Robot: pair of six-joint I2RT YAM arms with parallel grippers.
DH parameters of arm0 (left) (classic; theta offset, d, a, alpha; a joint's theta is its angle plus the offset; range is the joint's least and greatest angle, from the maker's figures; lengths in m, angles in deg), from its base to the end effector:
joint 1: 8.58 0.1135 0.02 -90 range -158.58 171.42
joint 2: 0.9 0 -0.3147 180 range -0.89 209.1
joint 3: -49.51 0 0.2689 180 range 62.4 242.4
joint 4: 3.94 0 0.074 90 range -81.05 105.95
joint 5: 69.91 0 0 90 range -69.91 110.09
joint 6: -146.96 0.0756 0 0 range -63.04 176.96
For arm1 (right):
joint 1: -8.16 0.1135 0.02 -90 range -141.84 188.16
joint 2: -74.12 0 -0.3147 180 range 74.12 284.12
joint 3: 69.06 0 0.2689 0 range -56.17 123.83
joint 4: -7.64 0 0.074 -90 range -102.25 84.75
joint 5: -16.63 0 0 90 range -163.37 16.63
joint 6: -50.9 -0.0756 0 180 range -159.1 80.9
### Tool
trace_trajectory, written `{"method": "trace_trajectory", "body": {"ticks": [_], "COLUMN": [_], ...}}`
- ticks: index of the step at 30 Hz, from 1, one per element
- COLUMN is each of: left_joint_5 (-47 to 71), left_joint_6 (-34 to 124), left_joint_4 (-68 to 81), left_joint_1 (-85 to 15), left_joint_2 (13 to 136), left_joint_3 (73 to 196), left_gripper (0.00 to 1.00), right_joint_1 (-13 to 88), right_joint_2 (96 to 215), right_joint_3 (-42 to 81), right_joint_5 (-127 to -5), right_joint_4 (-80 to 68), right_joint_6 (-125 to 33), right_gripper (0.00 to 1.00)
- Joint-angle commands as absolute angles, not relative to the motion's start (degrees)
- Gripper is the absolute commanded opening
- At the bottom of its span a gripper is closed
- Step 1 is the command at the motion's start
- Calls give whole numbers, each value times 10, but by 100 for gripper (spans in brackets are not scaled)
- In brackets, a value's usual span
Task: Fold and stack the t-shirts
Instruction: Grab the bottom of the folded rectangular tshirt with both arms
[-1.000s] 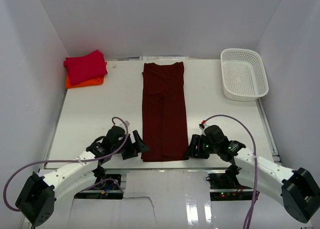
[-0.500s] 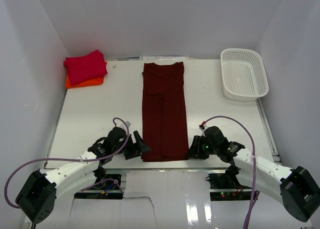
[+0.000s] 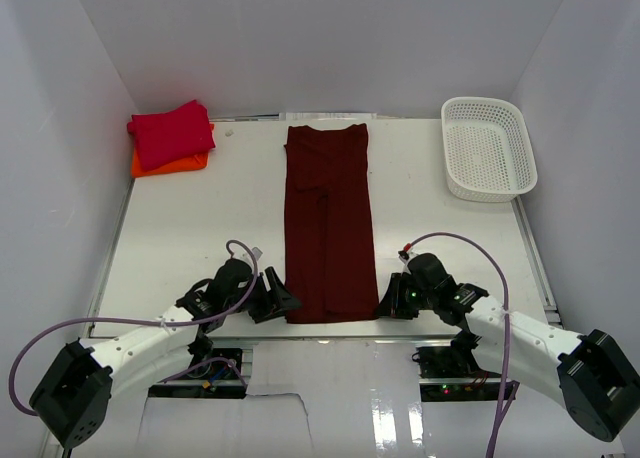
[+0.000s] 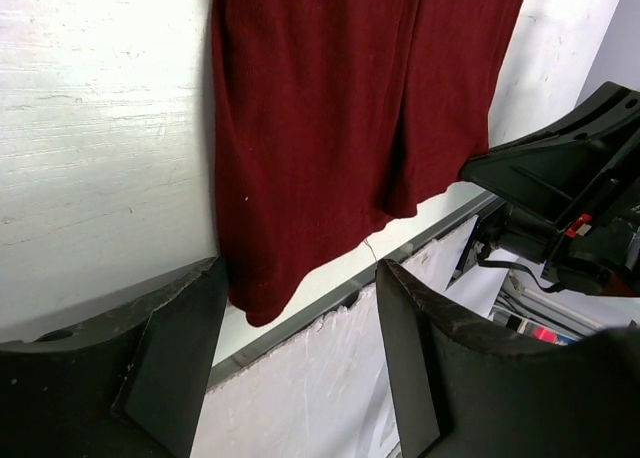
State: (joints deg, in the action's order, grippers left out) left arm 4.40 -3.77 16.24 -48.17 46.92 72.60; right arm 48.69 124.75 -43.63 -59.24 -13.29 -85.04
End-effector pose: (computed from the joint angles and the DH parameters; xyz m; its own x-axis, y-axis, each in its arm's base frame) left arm 0.1079 -0.1157 0.1306 -0.9300 -0.3207 -0.1797 -0.1025 0.6955 -0.7111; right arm 0.1140 0.1218 0.1361 -0.9263 0.1249 -0.3555 -0.1339 0.7728 0.6204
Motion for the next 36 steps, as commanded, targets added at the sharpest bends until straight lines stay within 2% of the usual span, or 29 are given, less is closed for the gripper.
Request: {"method": "trace_trajectory", "body": {"ticks": [1, 9, 20, 24, 25, 26, 28, 34, 35, 36], "left_joint_5": [59, 61, 60, 58, 60, 61, 60, 65, 61, 59], "left_joint_6": [-34, -33, -33, -18, -14, -10, -9, 1, 3, 4], "left_joint_4": [236, 243, 265, 257, 259, 263, 259, 257, 251, 251], "left_joint_1": [-487, -487, -487, -487, -487, -487, -487, -487, -487, -487], "left_joint_2": [474, 480, 467, 483, 492, 496, 503, 517, 519, 521], "left_joint_3": [695, 691, 678, 683, 691, 694, 699, 706, 709, 712], "left_gripper": [72, 72, 58, 43, 28, 21, 14, 13, 0, 0], "right_joint_1": [489, 489, 489, 489, 489, 489, 489, 489, 490, 489], "right_joint_2": [1250, 1249, 1254, 1260, 1260, 1259, 1255, 1247, 1247, 1246], "right_joint_3": [-437, -432, -432, -432, -432, -432, -433, -433, -433, -432], "right_joint_5": [-605, -609, -605, -595, -594, -594, -594, -594, -593, -593], "right_joint_4": [-142, -150, -149, -147, -147, -149, -150, -154, -155, -157], "right_joint_6": [-844, -840, -836, -831, -830, -829, -830, -829, -828, -827], "right_gripper": [8, 8, 8, 8, 8, 8, 8, 8, 8, 8]}}
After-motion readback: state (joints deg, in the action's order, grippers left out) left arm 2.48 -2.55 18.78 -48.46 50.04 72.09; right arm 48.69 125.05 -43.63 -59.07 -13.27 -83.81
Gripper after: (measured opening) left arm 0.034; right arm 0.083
